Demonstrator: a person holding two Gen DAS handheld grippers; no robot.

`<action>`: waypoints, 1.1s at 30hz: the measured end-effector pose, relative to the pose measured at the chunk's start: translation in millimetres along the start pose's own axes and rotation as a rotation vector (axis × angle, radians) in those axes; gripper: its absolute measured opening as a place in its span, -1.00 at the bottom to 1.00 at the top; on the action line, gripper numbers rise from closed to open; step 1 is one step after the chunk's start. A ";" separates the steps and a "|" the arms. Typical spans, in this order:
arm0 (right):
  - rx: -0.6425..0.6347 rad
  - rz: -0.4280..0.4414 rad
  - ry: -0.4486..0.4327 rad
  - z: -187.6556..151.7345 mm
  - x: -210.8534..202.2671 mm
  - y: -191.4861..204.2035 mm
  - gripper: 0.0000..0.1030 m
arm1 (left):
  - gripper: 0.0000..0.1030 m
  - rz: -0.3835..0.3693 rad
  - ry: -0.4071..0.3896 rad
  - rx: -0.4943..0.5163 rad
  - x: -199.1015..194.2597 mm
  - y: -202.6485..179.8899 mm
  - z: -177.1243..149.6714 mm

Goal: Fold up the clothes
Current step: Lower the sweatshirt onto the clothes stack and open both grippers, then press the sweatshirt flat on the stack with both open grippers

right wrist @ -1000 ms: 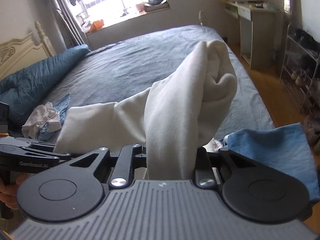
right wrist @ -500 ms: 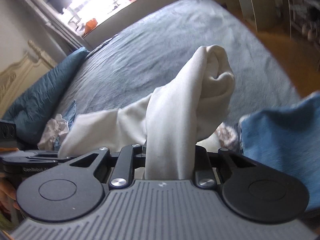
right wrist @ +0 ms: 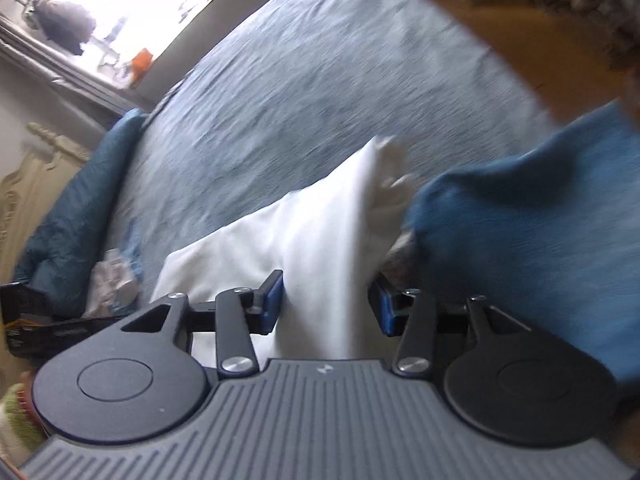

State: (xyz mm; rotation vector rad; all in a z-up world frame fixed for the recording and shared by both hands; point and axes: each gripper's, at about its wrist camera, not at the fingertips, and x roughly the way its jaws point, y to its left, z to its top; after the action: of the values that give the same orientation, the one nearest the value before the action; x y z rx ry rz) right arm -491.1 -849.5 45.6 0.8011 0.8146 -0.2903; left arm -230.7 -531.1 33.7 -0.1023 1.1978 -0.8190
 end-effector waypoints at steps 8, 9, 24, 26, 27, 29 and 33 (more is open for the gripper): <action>-0.301 -0.018 -0.133 15.0 9.7 57.6 -0.47 | -0.13 -0.057 -0.016 0.170 41.5 -52.7 13.6; -0.324 -0.018 -0.117 16.7 26.7 60.2 -0.50 | -0.16 -0.020 -0.007 0.184 55.3 -52.7 14.2; -0.390 -0.226 -0.161 -11.6 -13.7 41.3 -0.78 | -0.01 -0.008 0.008 0.183 -3.1 -48.4 -10.9; -0.417 -0.194 -0.111 -32.6 -16.2 46.8 -0.78 | -0.01 -0.081 0.061 0.238 -10.2 -66.9 -34.5; -0.431 -0.179 -0.086 -43.2 -17.4 49.6 -0.79 | 0.01 -0.115 0.095 0.270 -9.3 -75.5 -47.6; -0.438 -0.193 -0.025 -63.1 -15.5 48.1 -0.81 | 0.01 -0.121 0.171 0.328 -0.2 -88.0 -73.9; -0.268 -0.375 0.052 -81.9 -19.1 18.5 -0.81 | -0.05 -0.045 0.246 0.411 12.0 -100.3 -105.0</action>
State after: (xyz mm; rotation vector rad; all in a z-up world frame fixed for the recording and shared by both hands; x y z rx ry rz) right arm -538.1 -778.1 35.1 0.4027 1.0278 -0.4824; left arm -369.7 -574.4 30.8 0.3169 1.2341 -1.1261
